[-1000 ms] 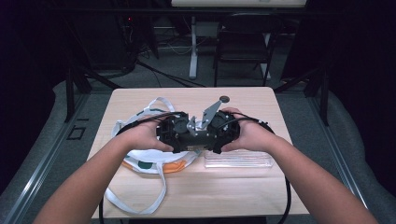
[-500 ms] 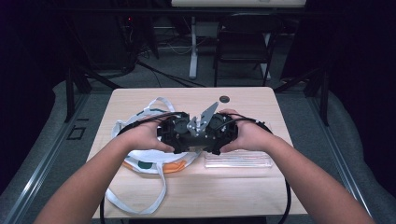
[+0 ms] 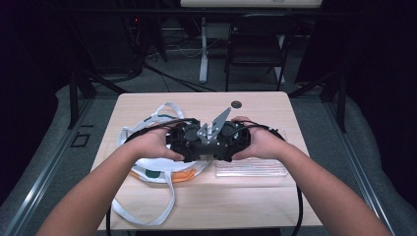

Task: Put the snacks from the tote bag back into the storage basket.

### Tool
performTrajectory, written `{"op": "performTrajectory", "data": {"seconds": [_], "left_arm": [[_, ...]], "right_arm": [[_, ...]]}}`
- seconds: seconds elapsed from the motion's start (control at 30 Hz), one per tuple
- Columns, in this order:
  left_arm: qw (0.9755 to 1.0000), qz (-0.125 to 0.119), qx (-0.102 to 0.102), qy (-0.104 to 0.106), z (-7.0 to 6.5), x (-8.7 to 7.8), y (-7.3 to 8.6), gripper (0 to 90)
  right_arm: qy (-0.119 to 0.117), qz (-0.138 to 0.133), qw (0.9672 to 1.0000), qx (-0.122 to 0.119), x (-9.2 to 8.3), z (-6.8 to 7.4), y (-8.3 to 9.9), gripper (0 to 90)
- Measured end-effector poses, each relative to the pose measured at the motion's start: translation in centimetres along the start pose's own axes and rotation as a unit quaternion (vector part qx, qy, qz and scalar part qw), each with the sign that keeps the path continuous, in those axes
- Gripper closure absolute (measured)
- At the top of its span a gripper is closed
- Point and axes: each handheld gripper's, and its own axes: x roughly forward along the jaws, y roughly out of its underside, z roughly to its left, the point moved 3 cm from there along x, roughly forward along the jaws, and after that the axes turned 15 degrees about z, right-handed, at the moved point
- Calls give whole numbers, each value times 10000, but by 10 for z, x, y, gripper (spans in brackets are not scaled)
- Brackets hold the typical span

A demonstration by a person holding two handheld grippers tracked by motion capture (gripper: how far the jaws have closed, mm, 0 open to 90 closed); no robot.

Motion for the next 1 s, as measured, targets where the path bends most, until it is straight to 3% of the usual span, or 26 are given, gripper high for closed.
{"op": "performTrajectory", "data": {"seconds": [0.2, 0.23, 0.47, 0.57, 0.7, 0.77, 0.8, 0.9, 1.0], "left_arm": [[9999, 24, 94, -38, 0, 1, -1, 423], [10000, -80, 26, 46, -1, 1, -1, 422], [9997, -252, 1, 52, -1, 2, 0, 409], [9992, -319, -118, 206, 2, 4, 1, 391], [9989, -425, -118, 177, 3, 4, 3, 384], [9988, -432, -144, 172, 3, 4, 3, 385], [9987, -437, -156, 187, 3, 5, 3, 384], [9990, -264, -300, 219, 3, 6, 3, 358], [9988, -291, -323, 230, 4, 5, 4, 319]], "right_arm": [[-34, 18, 10000, -87, 1, 0, 2, 403], [-9, 42, 9999, -121, 1, 0, 2, 406], [-2, 89, 9998, -175, -1, 1, 4, 420], [-17, 50, 9998, -191, -2, 1, 5, 423], [-2, 69, 9998, -174, -3, 1, 5, 424], [-38, 86, 9997, -204, -4, -1, 6, 424], [-32, -30, 10000, -64, -2, 1, 6, 424], [-39, 107, 9998, -144, -5, 0, 6, 423], [-53, -7, 9999, -89, -5, 1, 5, 424]]}}
